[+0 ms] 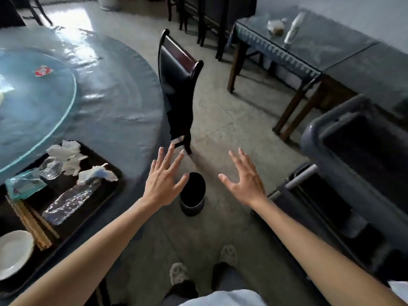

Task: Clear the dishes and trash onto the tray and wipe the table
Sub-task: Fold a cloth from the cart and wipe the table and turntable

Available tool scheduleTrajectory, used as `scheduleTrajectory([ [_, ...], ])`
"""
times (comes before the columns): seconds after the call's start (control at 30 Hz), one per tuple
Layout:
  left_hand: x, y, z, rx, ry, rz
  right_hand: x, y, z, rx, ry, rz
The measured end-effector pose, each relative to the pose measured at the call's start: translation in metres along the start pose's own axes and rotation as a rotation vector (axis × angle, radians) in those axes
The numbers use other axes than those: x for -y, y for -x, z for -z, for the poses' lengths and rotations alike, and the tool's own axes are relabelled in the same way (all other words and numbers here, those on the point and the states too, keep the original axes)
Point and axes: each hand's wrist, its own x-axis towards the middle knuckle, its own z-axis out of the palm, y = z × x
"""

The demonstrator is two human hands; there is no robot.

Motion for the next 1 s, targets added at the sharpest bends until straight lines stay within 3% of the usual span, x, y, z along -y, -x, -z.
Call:
scheduleTrajectory([
  [0.37,-0.215,-0.003,-0.093,0.244,0.059,-0.522,-0.137,0.162,0.085,-0.319,-0.041,-0.311],
  [0.8,-0.464,0.075,-0.213,0.503,0.209,-0.824,-0.305,0.403,0.181,-0.714,-0.085,-0.787],
  [1.0,-0.568,0.088,-0.246,0.56,0.278,-0.884,-0.354,0.48,0.227,-1.022,-0.113,-1.025],
])
